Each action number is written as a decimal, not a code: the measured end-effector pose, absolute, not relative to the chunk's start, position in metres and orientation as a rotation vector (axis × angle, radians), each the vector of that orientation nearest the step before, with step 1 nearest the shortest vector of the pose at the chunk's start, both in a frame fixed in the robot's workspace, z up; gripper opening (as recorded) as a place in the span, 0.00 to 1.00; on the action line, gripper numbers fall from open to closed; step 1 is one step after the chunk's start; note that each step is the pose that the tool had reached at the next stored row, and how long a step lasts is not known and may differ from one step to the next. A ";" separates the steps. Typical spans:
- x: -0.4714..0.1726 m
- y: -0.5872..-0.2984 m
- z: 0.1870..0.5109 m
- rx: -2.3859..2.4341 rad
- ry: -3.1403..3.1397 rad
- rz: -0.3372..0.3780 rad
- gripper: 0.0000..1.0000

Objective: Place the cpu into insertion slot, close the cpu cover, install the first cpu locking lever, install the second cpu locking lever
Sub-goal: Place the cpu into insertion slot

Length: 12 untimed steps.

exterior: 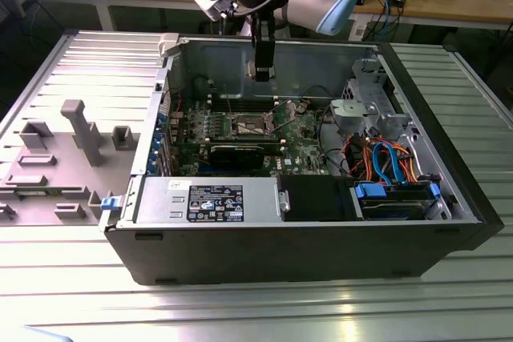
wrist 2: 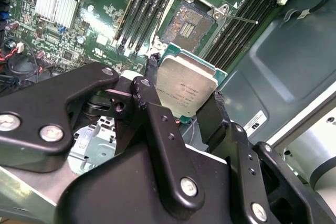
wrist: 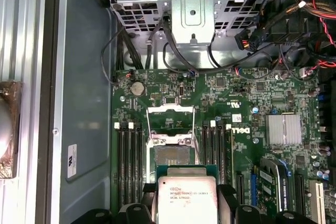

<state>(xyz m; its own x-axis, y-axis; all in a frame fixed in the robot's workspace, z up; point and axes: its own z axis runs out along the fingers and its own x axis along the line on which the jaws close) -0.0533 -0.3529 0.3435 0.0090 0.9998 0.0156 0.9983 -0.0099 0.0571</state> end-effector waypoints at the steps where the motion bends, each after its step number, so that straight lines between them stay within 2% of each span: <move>1: -0.053 -0.353 0.343 2.210 2.189 0.080 0.55; 12: -0.053 -0.353 0.341 2.210 2.189 0.080 0.55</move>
